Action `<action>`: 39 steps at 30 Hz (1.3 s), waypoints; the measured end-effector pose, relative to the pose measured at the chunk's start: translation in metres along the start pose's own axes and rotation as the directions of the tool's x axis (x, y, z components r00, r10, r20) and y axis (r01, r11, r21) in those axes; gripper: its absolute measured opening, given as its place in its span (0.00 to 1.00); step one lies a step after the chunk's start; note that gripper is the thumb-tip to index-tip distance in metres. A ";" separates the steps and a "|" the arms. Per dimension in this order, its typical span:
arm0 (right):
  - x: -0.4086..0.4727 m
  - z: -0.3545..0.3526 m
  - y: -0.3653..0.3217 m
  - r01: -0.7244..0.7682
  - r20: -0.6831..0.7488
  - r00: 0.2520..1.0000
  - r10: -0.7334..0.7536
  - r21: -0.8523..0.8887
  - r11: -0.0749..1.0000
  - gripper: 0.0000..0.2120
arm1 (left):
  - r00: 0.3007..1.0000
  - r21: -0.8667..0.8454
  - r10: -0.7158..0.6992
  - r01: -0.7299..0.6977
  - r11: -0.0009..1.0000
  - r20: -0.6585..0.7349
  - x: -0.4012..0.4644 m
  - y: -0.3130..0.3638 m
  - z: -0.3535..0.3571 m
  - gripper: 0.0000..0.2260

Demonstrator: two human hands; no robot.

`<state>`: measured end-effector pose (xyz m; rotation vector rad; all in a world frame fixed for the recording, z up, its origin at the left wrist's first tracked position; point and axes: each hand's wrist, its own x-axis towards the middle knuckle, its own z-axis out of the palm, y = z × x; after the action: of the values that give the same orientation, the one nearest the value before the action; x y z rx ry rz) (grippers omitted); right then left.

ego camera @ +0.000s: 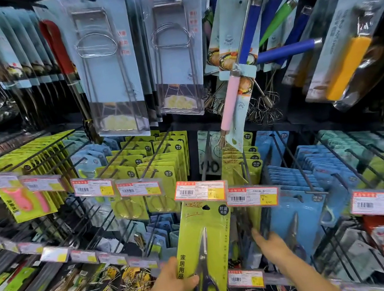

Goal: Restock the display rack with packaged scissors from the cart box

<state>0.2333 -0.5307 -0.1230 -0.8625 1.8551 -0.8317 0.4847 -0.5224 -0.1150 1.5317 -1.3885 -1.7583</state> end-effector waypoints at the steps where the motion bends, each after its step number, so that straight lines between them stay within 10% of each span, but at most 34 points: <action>1: -0.001 0.001 0.006 -0.034 -0.009 0.999 0.033 -0.021 0.999 0.31 | 1.000 0.019 0.003 -0.003 1.000 0.001 0.001 0.002 0.004 0.12; 6: -0.022 0.004 0.023 -0.103 0.300 0.951 0.077 0.072 0.992 0.39 | 1.000 0.102 0.009 -0.010 0.995 0.016 -0.005 0.014 0.027 0.16; 8: -0.030 0.001 0.026 -0.018 0.376 0.926 -0.017 0.088 0.996 0.25 | 0.998 0.102 -0.006 0.000 0.995 0.061 0.004 0.008 0.034 0.18; 10: -0.036 -0.003 0.027 0.046 0.357 0.930 -0.087 0.121 0.992 0.11 | 0.998 0.109 -0.012 0.005 0.994 0.069 0.004 0.012 0.044 0.22; 32: -0.043 -0.028 -0.011 0.253 0.033 0.967 -0.254 0.035 0.967 0.03 | 0.989 0.115 0.148 -0.148 0.982 0.005 0.029 0.046 0.085 0.15; 39: -0.033 -0.027 -0.003 0.239 0.035 0.971 -0.238 -0.021 0.971 0.08 | 0.999 0.097 0.040 -0.041 0.994 0.016 0.041 0.037 0.088 0.32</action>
<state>0.2209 -0.5003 -0.0962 -1.1246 1.7586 -0.9368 0.3822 -0.5359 -0.1120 1.5323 -1.5217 -1.7030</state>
